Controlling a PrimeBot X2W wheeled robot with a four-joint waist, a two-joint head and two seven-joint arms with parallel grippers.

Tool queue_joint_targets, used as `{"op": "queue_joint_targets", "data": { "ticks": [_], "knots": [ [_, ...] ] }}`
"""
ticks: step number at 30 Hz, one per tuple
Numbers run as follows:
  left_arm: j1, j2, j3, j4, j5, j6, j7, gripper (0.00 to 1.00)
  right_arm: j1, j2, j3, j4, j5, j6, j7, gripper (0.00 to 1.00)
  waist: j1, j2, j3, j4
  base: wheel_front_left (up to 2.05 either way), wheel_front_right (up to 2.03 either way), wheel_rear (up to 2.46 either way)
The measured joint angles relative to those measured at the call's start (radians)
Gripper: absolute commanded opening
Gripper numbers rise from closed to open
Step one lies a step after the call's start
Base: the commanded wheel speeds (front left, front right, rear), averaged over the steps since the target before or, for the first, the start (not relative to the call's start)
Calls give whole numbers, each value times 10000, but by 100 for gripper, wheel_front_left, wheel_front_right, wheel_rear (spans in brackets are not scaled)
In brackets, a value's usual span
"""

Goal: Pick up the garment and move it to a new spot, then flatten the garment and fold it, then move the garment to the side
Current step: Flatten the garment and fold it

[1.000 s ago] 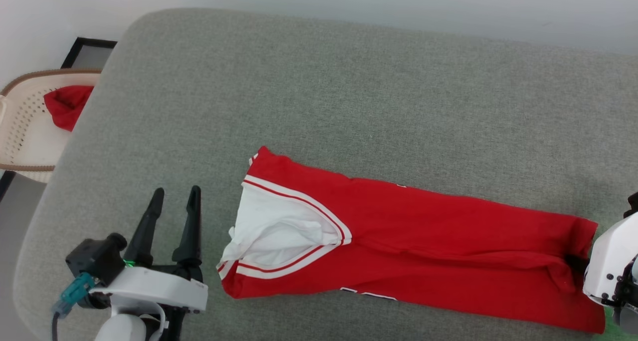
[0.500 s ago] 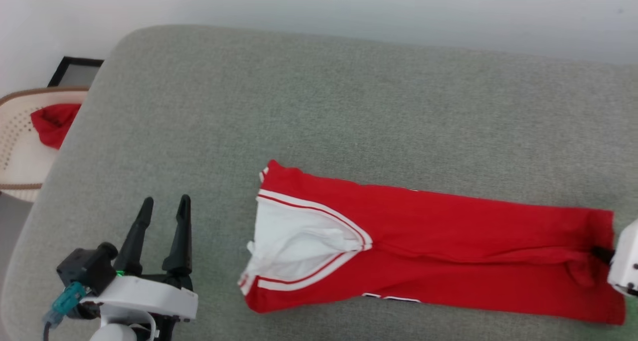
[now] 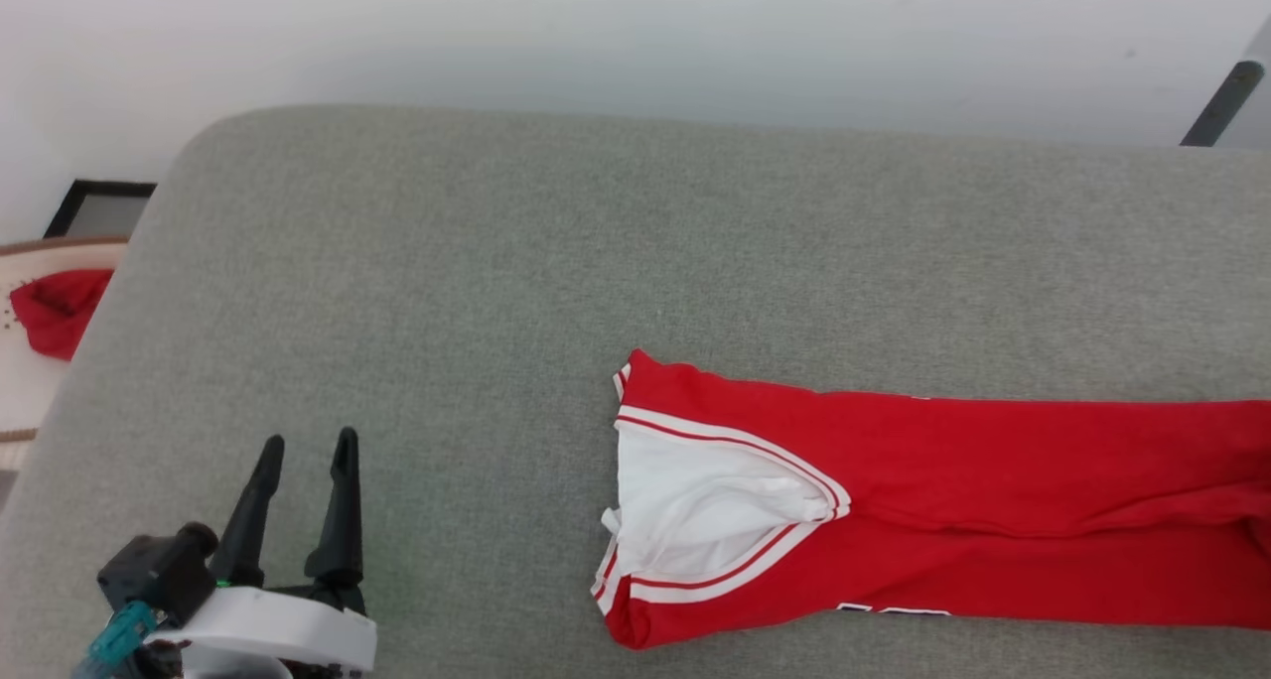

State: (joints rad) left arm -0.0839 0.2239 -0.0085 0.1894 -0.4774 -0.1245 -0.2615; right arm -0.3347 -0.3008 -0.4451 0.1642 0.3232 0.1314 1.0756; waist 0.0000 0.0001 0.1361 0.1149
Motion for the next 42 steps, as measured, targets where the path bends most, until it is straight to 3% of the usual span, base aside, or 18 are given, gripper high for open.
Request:
{"op": "queue_joint_targets", "data": {
  "ticks": [5, 12, 21, 28, 42],
  "knots": [
    [185, 4, 140, -4, 69, -2, 0, 100, 16, 280, 127, -460, 374, -2, 328, 0, 0, 0, -283, -160, 0, 0, 0],
    [439, -13, 178, 61, 111, -33, 0, 100, 189, 1346, 558, -1411, 1191, -2, 1078, 0, 0, 0, -734, -251, 0, 0, 0],
    [485, -21, 46, 194, 144, -42, 0, 100, 156, 2370, 1561, -1962, 1870, -2, 1091, 0, 0, 0, -1126, 97, 0, 0, 0],
    [379, -127, -148, 378, 213, -44, -2, 100, -23, 2476, 2698, -1289, 2472, -4, 247, 0, 1, 0, -1288, 633, 0, 0, 0],
    [-192, -412, -755, 686, 207, -44, -2, 100, -806, 2489, 4893, 1206, 2959, -6, -1814, 0, 0, 0, -1331, 1923, 0, 0, 0]
  ]
}}
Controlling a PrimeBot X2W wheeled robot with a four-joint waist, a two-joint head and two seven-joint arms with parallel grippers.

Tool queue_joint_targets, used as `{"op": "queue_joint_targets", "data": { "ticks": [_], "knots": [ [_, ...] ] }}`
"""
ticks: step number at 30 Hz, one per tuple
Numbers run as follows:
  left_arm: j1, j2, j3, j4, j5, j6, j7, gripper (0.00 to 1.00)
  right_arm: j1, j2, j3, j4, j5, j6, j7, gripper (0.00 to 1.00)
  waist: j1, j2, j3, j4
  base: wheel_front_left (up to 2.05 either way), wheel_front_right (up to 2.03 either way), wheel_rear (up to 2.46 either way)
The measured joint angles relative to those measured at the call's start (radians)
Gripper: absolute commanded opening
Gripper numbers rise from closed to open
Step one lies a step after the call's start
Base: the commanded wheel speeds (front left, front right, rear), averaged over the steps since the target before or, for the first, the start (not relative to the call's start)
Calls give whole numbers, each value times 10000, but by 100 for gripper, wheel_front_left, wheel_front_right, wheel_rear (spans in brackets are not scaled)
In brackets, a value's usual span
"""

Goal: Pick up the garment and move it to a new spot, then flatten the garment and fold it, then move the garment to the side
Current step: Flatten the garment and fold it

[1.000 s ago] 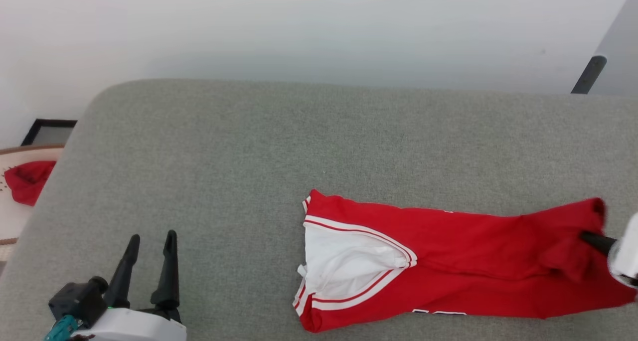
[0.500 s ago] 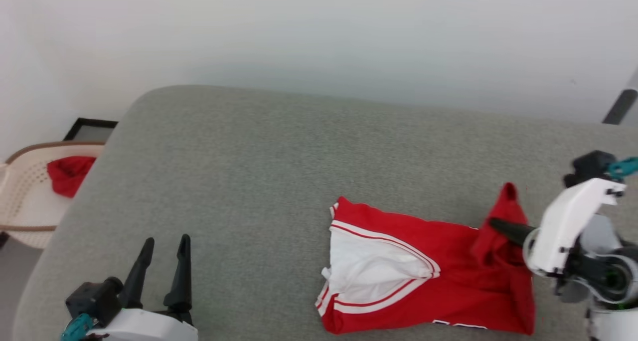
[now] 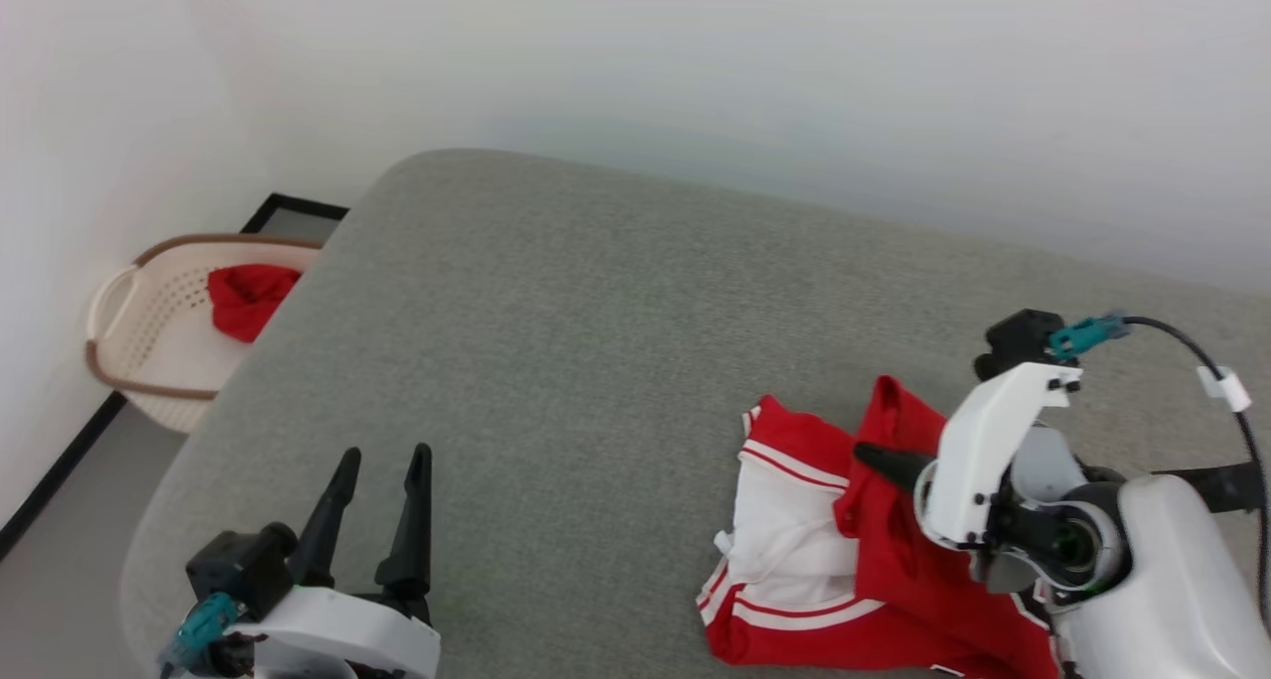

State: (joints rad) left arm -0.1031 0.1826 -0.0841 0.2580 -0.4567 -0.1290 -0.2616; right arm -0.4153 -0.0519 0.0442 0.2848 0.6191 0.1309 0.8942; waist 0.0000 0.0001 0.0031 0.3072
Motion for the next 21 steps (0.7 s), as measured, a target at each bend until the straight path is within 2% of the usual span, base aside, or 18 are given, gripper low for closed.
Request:
{"op": "queue_joint_targets", "data": {
  "ticks": [11, 12, 14, 15, 21],
  "knots": [
    [-213, -128, -178, 107, -40, 0, 0, 100, -951, 4, 1214, 2050, 190, 0, -1461, 0, 0, 0, 270, 603, 0, 0, 0],
    [-221, -138, -173, 109, -61, 0, 0, 100, -1049, 4, 1294, 2238, 188, 0, -1555, 7, 0, 0, 294, 623, 0, 0, 0],
    [-229, -155, -171, 111, -90, 0, 0, 100, -1202, 4, 1473, 2522, 138, 0, -1720, 65, 0, 0, 335, 642, 0, 0, 0],
    [-230, -161, -159, 115, -90, 0, 0, 100, -1281, 4, 1542, 2654, 134, 0, -1789, 100, 0, 0, 347, 640, 0, 0, 0],
    [-189, -159, -13, 105, -88, 0, 0, 100, -1623, 6, 1946, 2934, 349, 0, -1906, 100, 0, 0, 349, 475, 0, 0, 0]
  ]
}}
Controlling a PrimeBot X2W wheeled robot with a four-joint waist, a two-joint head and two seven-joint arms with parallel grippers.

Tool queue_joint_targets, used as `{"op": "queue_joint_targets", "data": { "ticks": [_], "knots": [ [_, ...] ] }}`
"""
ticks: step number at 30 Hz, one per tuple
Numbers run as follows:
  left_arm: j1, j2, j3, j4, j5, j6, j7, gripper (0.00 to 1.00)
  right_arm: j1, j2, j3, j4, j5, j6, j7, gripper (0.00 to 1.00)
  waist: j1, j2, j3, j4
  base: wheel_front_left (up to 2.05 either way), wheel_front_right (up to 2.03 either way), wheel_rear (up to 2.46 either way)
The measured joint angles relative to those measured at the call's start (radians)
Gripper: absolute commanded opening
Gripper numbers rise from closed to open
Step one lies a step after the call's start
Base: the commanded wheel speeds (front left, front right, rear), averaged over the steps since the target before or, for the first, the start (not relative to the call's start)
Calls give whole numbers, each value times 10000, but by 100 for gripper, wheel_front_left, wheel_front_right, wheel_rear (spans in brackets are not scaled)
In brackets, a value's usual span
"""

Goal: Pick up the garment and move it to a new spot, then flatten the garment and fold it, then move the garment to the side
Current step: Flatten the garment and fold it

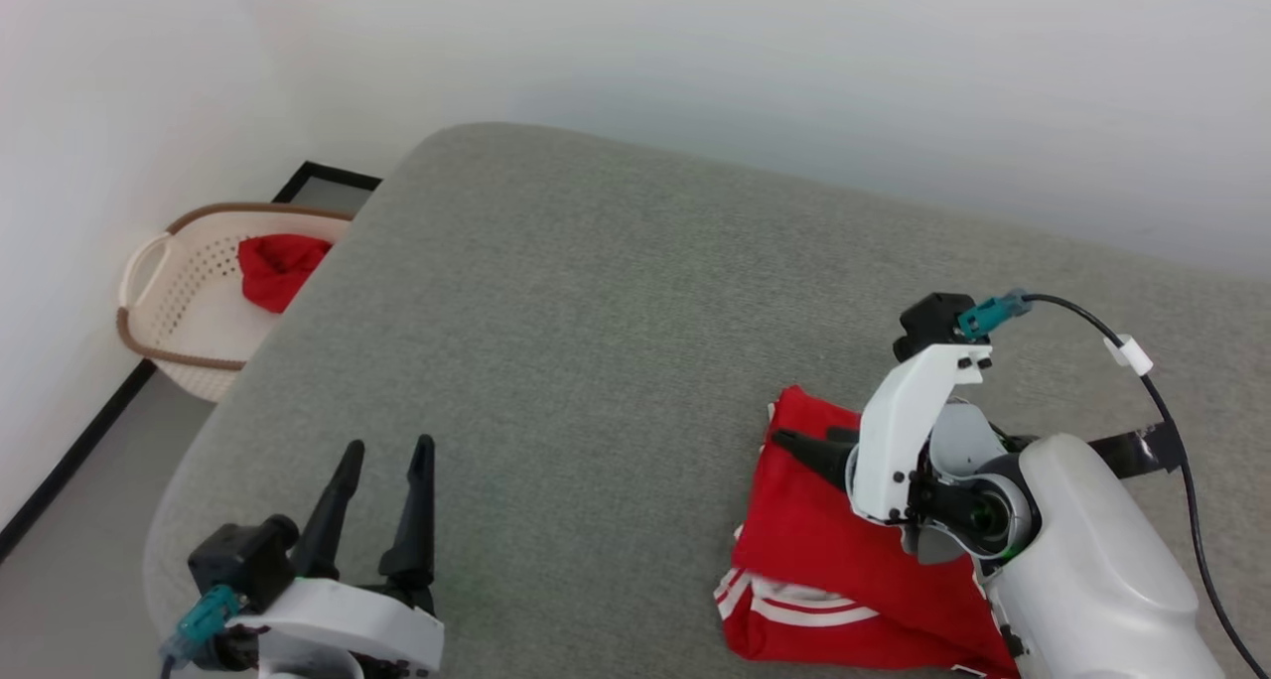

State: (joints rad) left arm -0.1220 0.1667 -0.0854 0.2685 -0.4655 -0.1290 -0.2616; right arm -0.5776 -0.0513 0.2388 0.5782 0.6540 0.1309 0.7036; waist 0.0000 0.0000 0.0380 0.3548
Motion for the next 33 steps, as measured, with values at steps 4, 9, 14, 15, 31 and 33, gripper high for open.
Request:
{"op": "queue_joint_targets", "data": {
  "ticks": [4, 9, 14, 15, 31, 33],
  "knots": [
    [72, 38, 150, -25, 56, 0, 0, 100, -69, 2, 198, -194, 151, 0, -42, 100, 0, 0, -27, -231, 0, 0, 0],
    [125, 92, 328, -94, 188, 0, 0, 100, -24, 8, 165, -882, 247, 0, -92, 100, 0, 0, -81, -627, 0, 0, 0],
    [207, 157, 516, -230, 280, -2, 0, 100, 437, -90, -186, -1988, 27, 0, -453, 100, 0, 0, -140, -1121, 0, 0, 0],
    [209, 173, 548, -244, 314, -2, 0, 100, 545, -171, -263, -2232, -56, 0, -598, 100, 0, 0, -152, -1227, 0, 0, 0],
    [746, 535, 1093, -349, 817, -2, 0, 100, 2882, -2190, -828, -4514, -1083, -2, -5041, 100, 0, 0, -413, -2946, 0, 0, 0],
    [838, 552, 1189, -391, 848, -2, 0, 100, 3182, -2405, -807, -4566, -1108, -2, -5614, 100, 0, 0, -447, -3121, 0, 0, 0]
  ]
}}
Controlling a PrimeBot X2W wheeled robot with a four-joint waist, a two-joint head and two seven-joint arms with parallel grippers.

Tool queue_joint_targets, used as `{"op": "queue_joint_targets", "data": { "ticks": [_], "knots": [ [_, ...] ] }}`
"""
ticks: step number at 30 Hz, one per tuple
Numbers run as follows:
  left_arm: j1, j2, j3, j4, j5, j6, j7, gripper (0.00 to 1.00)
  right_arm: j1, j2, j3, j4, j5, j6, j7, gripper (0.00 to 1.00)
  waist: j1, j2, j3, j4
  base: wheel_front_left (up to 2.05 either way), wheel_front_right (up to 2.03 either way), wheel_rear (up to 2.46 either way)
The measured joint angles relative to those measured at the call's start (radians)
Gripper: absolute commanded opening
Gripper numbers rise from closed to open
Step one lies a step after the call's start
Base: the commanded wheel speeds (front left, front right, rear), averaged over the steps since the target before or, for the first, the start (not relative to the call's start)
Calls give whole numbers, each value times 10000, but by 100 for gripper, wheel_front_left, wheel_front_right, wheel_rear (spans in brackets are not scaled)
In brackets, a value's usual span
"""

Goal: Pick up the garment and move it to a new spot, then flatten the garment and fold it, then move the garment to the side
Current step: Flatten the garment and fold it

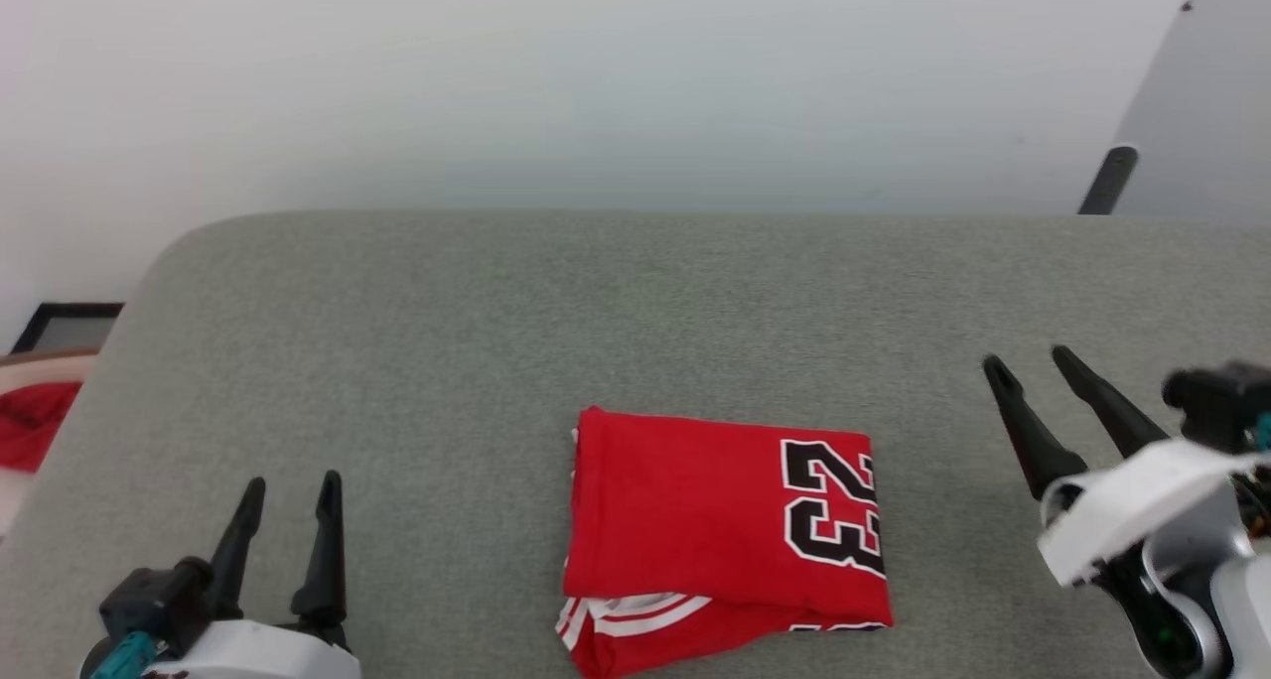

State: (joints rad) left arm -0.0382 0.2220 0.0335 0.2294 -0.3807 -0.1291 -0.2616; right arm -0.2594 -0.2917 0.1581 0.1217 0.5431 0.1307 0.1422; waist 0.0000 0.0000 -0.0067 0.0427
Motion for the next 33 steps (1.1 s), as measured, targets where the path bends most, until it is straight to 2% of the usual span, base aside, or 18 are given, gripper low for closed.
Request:
{"op": "queue_joint_targets", "data": {
  "ticks": [6, 11, 21, 33],
  "knots": [
    [185, 29, 238, -257, 157, 0, 0, 100, 855, -443, -88, 73, -343, 0, -1419, 100, 0, 0, -111, -335, 0, 0, 0],
    [376, 27, 414, -491, 307, 0, 0, 100, 1424, -495, -291, 255, -499, 0, -1979, 100, 1, 0, -226, -401, 0, 0, 0],
    [685, 67, 543, -667, 349, 0, 0, 100, 2166, -286, -633, 309, -523, 0, -2569, 100, 1, 0, -354, -415, 0, 0, 0],
    [814, 42, 548, -677, 349, 0, 0, 100, 2707, -67, -907, 244, -596, 0, -2635, 100, 1, 0, -421, -378, 0, 0, 0]
  ]
}}
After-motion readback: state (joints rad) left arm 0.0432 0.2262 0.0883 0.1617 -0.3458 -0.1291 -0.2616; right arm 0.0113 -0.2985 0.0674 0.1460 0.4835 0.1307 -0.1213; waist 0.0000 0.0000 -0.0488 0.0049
